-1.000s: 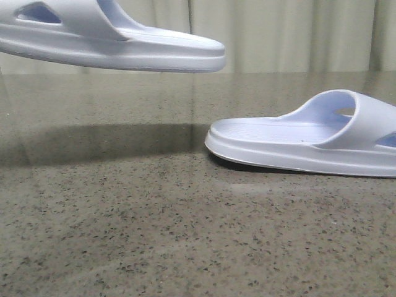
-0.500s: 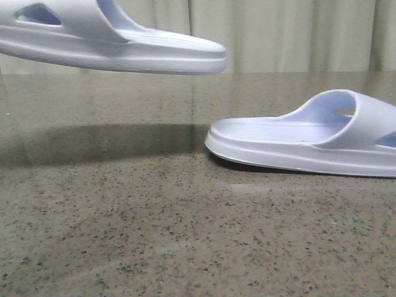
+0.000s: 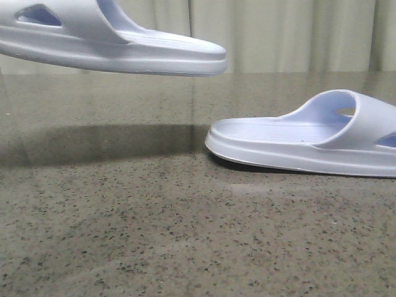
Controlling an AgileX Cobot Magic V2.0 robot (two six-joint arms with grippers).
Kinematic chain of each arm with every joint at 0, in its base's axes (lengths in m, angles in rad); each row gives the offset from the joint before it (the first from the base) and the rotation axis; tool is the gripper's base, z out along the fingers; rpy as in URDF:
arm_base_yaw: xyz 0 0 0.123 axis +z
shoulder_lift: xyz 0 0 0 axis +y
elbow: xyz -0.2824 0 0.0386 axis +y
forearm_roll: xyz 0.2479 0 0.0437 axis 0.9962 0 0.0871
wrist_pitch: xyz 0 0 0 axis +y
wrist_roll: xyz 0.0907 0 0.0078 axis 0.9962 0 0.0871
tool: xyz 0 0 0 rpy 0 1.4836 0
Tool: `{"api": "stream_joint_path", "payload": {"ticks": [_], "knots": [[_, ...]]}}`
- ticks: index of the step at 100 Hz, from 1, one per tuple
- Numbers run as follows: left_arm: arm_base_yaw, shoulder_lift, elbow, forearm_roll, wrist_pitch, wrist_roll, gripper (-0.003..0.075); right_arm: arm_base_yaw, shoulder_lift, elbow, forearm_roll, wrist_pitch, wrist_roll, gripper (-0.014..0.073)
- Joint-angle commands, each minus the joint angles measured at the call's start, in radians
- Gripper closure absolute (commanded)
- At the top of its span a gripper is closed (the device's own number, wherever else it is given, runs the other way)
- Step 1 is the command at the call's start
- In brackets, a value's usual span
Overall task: Insert blue slippers together front up
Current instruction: 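Lower the right gripper and pinch the heel rim of the other slipper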
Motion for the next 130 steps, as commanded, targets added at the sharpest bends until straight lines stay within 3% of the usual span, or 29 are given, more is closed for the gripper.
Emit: {"api": "stream_joint_path", "payload": {"ticks": [1, 40, 80, 112, 130], "knots": [[-0.009, -0.012, -0.026, -0.034, -0.025, -0.002, 0.0691, 0.027, 0.019, -0.021, 0.009, -0.006, -0.006, 0.0211], [-0.009, -0.012, -0.026, -0.038, -0.02, -0.002, 0.0691, 0.133, 0.071, -0.021, 0.018, -0.046, -0.006, 0.0237], [-0.009, -0.012, -0.026, -0.042, -0.014, -0.002, 0.0691, 0.133, 0.122, -0.021, 0.008, -0.067, -0.011, 0.0702], [-0.009, -0.012, -0.026, -0.06, 0.009, -0.002, 0.0691, 0.133, 0.034, -0.045, 0.008, -0.218, -0.011, 0.0701], [-0.009, -0.012, -0.026, -0.079, 0.02, -0.002, 0.0691, 0.133, -0.014, -0.083, 0.007, -0.38, -0.011, 0.0701]]}}
